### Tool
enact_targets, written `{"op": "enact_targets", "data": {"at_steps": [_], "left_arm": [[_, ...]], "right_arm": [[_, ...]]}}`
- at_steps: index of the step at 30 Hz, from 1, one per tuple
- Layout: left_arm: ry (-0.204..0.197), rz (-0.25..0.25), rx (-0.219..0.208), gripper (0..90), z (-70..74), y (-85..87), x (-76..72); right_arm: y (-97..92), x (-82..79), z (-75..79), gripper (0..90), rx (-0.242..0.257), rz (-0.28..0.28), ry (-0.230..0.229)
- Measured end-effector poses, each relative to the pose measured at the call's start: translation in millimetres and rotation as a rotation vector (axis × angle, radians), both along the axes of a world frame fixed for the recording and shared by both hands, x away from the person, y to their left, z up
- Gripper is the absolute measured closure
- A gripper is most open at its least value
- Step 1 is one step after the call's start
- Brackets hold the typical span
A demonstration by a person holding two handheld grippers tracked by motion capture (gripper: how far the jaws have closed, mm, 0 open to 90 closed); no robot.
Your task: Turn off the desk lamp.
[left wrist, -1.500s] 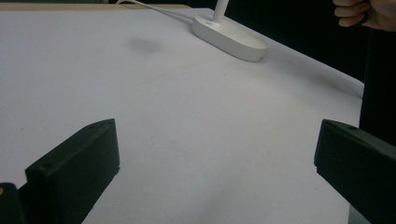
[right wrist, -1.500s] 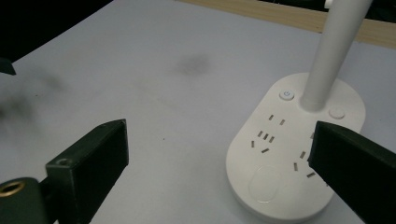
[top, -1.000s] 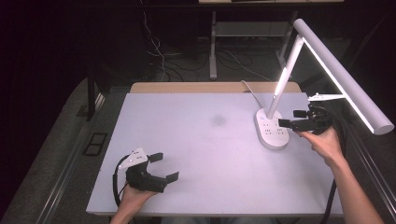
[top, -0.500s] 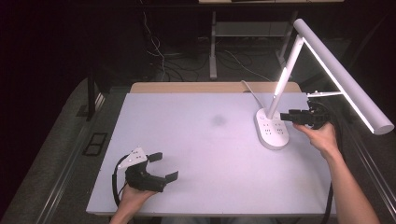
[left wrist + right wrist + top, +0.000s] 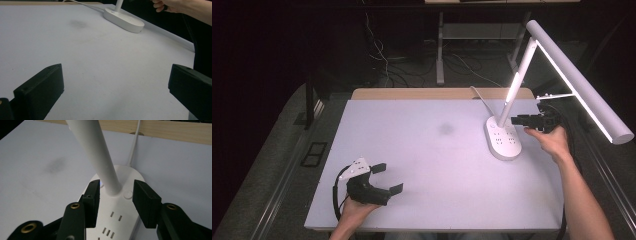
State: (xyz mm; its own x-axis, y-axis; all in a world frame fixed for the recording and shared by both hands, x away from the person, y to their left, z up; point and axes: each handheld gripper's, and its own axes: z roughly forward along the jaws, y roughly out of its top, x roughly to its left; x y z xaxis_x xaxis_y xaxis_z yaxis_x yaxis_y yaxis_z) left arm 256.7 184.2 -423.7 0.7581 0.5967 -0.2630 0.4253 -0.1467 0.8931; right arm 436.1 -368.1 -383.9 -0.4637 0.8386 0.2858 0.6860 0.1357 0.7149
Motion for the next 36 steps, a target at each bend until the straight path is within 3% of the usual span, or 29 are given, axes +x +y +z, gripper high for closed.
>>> {"op": "enact_targets", "data": {"at_steps": [5, 16, 24, 29, 31, 36], "left_arm": [[0.003, 0.002, -0.008, 0.0, -0.3, 0.1, 0.3], [0.005, 0.002, -0.01, 0.0, -0.2, 1.0, 0.8], [0.004, 0.004, -0.009, 0.0, 0.0, 1.5, 0.3], [0.003, 0.009, -0.011, 0.0, -0.1, 2.8, 0.4], [0.003, 0.008, -0.01, 0.0, -0.2, 2.8, 0.5], [0.008, 0.001, -0.007, 0.0, -0.9, 1.6, 1.0]], "right_arm": [[0.7, 8.5, -2.8, 64.0, 0.0, -0.005, 0.008], [7.4, 19.5, -16.0, 89.9, -0.018, -0.047, 0.04], [12.8, 26.1, -29.9, 90.0, -0.024, -0.065, 0.077], [14.8, 29.7, -36.8, 90.0, -0.051, -0.067, 0.079], [14.0, 30.2, -39.5, 90.0, -0.031, -0.074, 0.081], [13.7, 30.4, -40.4, 90.0, -0.042, -0.082, 0.069]]}}
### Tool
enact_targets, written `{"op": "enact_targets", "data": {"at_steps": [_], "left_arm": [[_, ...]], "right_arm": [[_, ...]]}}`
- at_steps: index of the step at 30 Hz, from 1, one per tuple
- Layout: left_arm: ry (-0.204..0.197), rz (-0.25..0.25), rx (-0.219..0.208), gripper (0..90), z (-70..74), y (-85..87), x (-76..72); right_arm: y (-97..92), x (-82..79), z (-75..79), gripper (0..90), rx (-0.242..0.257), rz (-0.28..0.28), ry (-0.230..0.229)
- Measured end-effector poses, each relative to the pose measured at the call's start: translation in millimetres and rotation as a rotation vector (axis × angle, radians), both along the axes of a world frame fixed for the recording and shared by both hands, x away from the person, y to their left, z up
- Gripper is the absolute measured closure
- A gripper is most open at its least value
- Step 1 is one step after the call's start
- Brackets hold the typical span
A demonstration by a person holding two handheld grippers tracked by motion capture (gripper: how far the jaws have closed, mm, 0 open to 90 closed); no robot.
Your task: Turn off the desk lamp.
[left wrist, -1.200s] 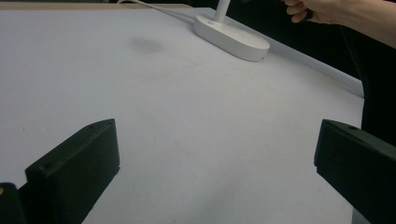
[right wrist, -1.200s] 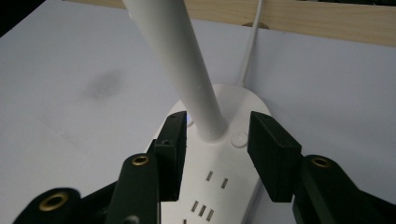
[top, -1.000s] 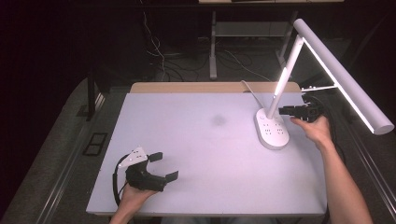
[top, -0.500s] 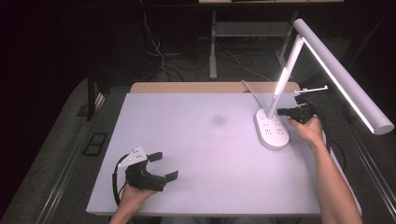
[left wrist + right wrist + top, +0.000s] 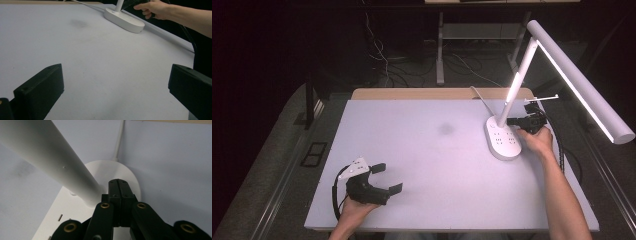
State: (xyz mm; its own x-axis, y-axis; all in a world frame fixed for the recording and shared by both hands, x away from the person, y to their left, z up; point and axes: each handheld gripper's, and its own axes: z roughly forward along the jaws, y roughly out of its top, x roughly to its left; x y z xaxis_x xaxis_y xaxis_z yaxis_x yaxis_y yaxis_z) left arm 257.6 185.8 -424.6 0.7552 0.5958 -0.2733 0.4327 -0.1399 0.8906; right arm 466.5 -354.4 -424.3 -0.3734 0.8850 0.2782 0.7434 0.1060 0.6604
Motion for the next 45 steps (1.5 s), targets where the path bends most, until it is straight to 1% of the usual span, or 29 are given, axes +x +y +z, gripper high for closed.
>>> {"op": "enact_targets", "data": {"at_steps": [2, 3, 4, 6, 7, 8, 9, 10, 11, 12, 13, 14, 16, 20, 22, 23, 24, 25, 26, 27, 28, 32, 34, 36, 37, 40, 42, 43, 45], "left_arm": [[-0.002, 0.0, 0.0, 0.0, 0.3, -0.2, -0.6], [-0.003, 0.0, 0.0, 0.0, 0.5, -0.1, -1.0], [-0.004, 0.001, -0.001, 0.0, 0.7, 0.2, -1.5], [-0.007, 0.003, -0.002, 0.0, 0.9, 0.8, -2.0], [-0.005, 0.005, -0.004, 0.0, 0.9, 1.1, -2.1], [-0.005, 0.005, -0.005, 0.0, 1.0, 1.3, -2.0], [-0.005, 0.005, -0.006, 0.0, 1.0, 1.5, -1.8], [-0.004, 0.005, -0.008, 0.0, 0.8, 1.5, -1.5], [-0.004, 0.005, -0.007, 0.0, 0.7, 1.3, -1.3], [-0.003, 0.005, -0.006, 0.0, 0.6, 1.0, -1.1], [-0.004, 0.004, -0.005, 0.0, 0.6, 0.8, -0.9], [-0.001, 0.003, -0.006, 0.0, 0.5, 0.6, -0.8], [0.0, 0.002, -0.006, 0.0, 0.2, 0.2, -0.4], [-0.003, 0.0, -0.003, 0.0, 0.6, -0.2, -1.1], [-0.003, 0.0, -0.001, 0.0, 0.5, -0.1, -1.4], [-0.002, 0.001, -0.002, 0.0, 0.4, -0.2, -1.6], [-0.002, 0.001, -0.003, 0.0, 0.3, -0.1, -1.7], [-0.003, 0.0, -0.003, 0.0, 0.3, -0.1, -1.8], [-0.004, 0.0, -0.001, 0.0, 0.3, -0.1, -1.8], [-0.003, 0.0, -0.002, 0.0, 0.3, 0.0, -1.8], [-0.003, 0.001, -0.002, 0.0, 0.2, 0.0, -1.6], [-0.004, 0.001, -0.002, 0.0, 0.6, 0.1, -1.4], [-0.003, 0.002, -0.002, 0.0, 0.5, 0.1, -1.2], [-0.001, 0.004, -0.003, 0.0, 0.3, -0.1, -0.8], [-0.001, 0.004, -0.003, 0.0, 0.2, -0.1, -0.5], [0.0, 0.004, -0.003, 0.0, 0.2, -0.1, -0.3], [-0.002, 0.003, -0.003, 0.0, 0.4, -0.2, -0.7], [-0.003, 0.002, -0.002, 0.0, 0.4, 0.0, -0.9], [-0.003, 0.002, -0.001, 0.0, 0.5, 0.1, -1.4]], "right_arm": [[-0.1, -1.3, -1.7, 90.0, 0.015, -0.013, 0.005], [-0.1, -1.3, -1.7, 90.0, 0.015, -0.013, 0.005], [1.2, -2.7, -3.7, 90.0, 0.02, -0.021, -0.007], [4.7, -2.7, -3.7, 90.0, 0.018, -0.009, -0.012], [7.6, -2.1, -3.5, 90.0, 0.015, 0.003, -0.009], [9.2, -2.4, -2.3, 90.0, -0.007, 0.002, -0.017], [9.2, -2.4, -2.3, 90.0, -0.007, 0.002, -0.017], [9.6, -2.9, -1.2, 90.0, 0.004, -0.007, -0.004], [9.9, -3.2, -0.7, 90.0, -0.007, -0.015, -0.012], [9.9, -3.2, -0.7, 90.0, -0.007, -0.015, -0.012], [9.0, -2.9, 0.4, 90.0, -0.022, -0.013, -0.022], [8.6, -3.1, 1.1, 90.0, -0.031, -0.019, -0.019], [7.1, -3.6, 1.0, 90.0, -0.013, -0.022, -0.009], [6.1, -4.8, 0.0, 90.0, -0.008, -0.019, -0.016], [5.8, -5.8, -0.9, 90.0, -0.012, -0.03, -0.018], [4.9, -6.6, -1.7, 90.0, -0.003, -0.042, -0.02], [4.9, -6.6, -1.7, 90.0, -0.003, -0.042, -0.02], [2.6, -7.9, -3.5, 90.0, 0.012, -0.038, -0.021], [2.1, -8.7, -4.0, 90.0, 0.017, -0.037, -0.022], [2.1, -8.7, -4.0, 90.0, 0.017, -0.037, -0.022], [2.3, -9.6, -4.6, 90.0, 0.012, -0.035, -0.033], [3.7, -8.6, -2.9, 90.0, 0.0, -0.032, -0.029], [3.0, -8.4, -2.6, 90.0, 0.012, -0.039, -0.024], [2.1, -8.2, -2.6, 90.0, 0.017, -0.039, -0.028], [2.5, -8.1, -2.4, 90.0, 0.024, -0.038, -0.021], [3.2, -6.6, -2.1, 90.0, 0.013, -0.032, -0.026], [3.3, -6.5, -1.6, 90.0, 0.014, -0.033, -0.018], [3.0, -6.5, -1.6, 90.0, 0.004, -0.036, -0.024], [3.0, -7.2, -1.7, 90.0, 0.01, -0.039, -0.019]]}}
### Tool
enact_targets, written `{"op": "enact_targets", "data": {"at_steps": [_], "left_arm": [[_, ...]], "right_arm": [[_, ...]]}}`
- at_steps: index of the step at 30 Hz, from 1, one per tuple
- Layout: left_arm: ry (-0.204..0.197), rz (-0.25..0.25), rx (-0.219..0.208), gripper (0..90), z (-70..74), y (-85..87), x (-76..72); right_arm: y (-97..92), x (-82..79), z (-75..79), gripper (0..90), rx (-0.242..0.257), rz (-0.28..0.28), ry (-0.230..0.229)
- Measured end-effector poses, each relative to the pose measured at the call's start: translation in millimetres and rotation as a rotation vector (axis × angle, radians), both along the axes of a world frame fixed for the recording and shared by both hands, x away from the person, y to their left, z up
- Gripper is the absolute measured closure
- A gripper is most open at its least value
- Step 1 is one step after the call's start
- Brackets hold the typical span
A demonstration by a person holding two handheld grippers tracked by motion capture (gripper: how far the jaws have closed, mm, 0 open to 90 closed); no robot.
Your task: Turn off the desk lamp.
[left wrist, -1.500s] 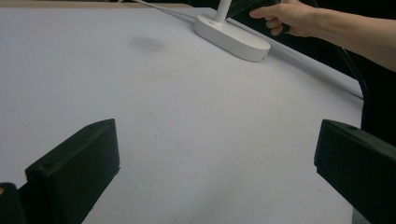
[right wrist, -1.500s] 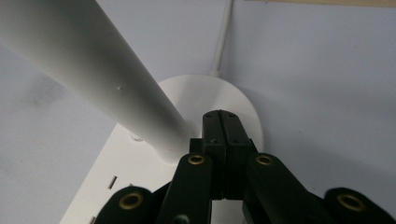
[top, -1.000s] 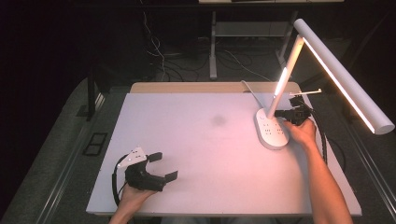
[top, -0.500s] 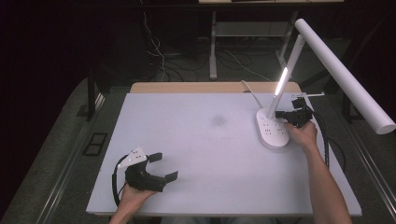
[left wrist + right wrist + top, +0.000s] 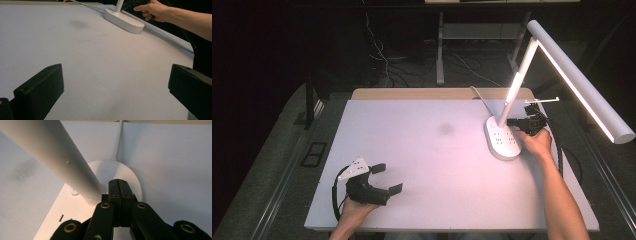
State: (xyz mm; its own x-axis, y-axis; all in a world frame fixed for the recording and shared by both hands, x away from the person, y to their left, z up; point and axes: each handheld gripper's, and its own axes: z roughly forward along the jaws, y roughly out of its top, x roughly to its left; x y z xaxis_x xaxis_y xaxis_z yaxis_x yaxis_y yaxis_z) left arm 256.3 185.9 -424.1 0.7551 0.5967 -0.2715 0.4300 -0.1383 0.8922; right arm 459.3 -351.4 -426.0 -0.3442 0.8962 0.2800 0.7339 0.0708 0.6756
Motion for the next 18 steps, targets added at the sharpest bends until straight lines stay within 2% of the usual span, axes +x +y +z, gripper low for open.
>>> {"op": "enact_targets", "data": {"at_steps": [3, 5, 9, 18], "left_arm": [[-0.001, 0.001, -0.001, 0.0, 0.0, 0.1, -0.2], [-0.001, 0.0, 0.0, 0.0, 0.0, -0.1, -0.2], [-0.002, -0.002, 0.001, 0.0, 0.3, -0.4, -0.5], [-0.001, 0.003, -0.002, 0.0, 0.1, 0.4, 0.6]], "right_arm": [[-0.2, -0.7, -0.2, 90.0, 0.005, -0.001, 0.002], [1.1, -0.4, -0.9, 90.0, -0.022, 0.004, -0.007], [3.0, -1.8, -0.7, 90.0, -0.033, 0.001, -0.014], [4.4, -0.7, 1.2, 90.0, -0.022, -0.007, -0.01]]}}
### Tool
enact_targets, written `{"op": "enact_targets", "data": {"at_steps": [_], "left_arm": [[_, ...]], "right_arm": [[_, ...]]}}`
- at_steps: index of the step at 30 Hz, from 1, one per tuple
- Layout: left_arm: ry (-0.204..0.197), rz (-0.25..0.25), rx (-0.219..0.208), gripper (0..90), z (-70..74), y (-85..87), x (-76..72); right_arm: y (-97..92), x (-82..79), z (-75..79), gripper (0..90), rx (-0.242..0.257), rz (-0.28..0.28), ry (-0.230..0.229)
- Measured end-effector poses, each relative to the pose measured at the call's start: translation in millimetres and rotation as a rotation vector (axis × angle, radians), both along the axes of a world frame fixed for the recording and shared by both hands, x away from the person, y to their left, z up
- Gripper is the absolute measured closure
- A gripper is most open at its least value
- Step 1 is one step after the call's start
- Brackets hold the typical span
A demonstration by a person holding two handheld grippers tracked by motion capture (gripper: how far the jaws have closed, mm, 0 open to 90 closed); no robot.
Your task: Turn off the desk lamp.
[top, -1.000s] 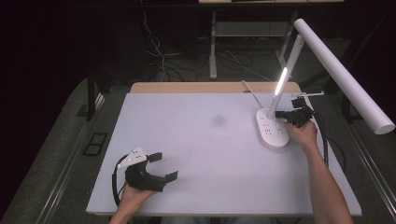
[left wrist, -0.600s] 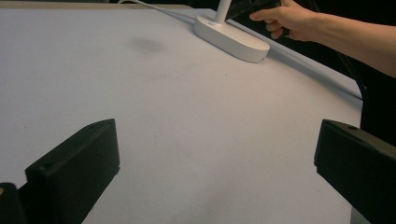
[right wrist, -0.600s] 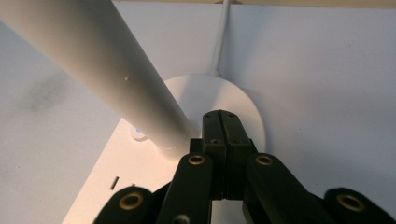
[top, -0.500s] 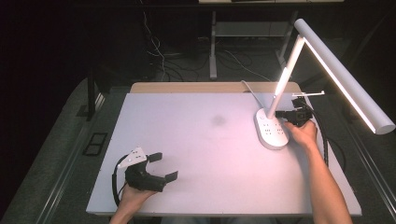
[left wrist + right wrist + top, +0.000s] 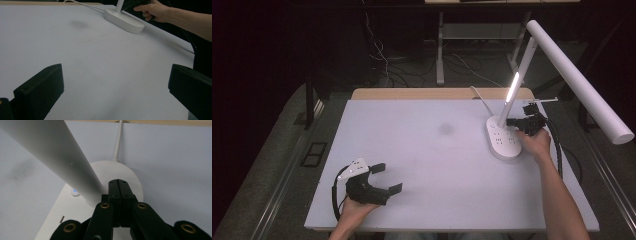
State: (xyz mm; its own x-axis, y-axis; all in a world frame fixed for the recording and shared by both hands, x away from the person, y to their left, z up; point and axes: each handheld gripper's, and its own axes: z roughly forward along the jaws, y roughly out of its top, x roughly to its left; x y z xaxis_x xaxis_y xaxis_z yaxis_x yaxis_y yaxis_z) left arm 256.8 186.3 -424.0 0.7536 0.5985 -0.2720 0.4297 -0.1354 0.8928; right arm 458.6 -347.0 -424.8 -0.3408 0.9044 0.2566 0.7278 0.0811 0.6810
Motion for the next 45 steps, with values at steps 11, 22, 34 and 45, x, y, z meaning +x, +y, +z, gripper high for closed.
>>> {"op": "enact_targets", "data": {"at_steps": [11, 22, 34, 45], "left_arm": [[-0.002, 0.002, -0.002, 0.0, 0.5, -0.3, -1.0], [-0.005, 0.001, -0.005, 0.0, 1.0, -0.9, -1.9], [-0.007, -0.002, -0.007, 0.0, 1.2, -1.4, -2.2], [-0.007, -0.001, -0.018, 0.0, 1.5, -1.7, -2.3]], "right_arm": [[-6.1, -8.9, 13.2, 72.3, -0.013, -0.027, -0.011], [-12.8, -22.6, 33.7, 52.6, -0.027, -0.054, -0.048], [-13.8, -40.5, 52.3, 9.4, -0.031, -0.056, -0.048], [-15.0, -68.5, 61.3, 0.6, 0.0, -0.049, -0.059]]}}
